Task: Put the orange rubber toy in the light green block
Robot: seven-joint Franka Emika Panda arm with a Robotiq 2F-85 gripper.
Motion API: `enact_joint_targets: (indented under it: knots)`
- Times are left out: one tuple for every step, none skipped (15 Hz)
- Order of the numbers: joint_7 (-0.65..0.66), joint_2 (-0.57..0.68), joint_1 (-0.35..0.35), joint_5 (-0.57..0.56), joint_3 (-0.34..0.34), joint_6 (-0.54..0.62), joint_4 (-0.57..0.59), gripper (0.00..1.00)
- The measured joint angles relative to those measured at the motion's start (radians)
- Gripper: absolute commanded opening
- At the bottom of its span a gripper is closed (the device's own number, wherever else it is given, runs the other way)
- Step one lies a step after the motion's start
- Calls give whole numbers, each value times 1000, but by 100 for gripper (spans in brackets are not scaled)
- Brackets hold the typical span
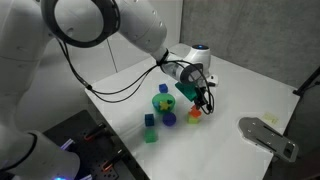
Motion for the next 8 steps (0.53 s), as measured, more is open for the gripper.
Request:
enact_joint_targets:
  knots:
    - [1,7,3,0,0,0,7,4]
    - [1,14,6,0,0,0,12,4]
    - [1,20,9,0,0,0,17,4]
    - [1,26,11,0,0,0,22,4]
    - [2,32,12,0,0,0,26,4]
    - [2,38,13,0,0,0,29,24]
    - [2,43,13,0,0,0,31,38]
    - [2,46,14,0,0,0,33,45]
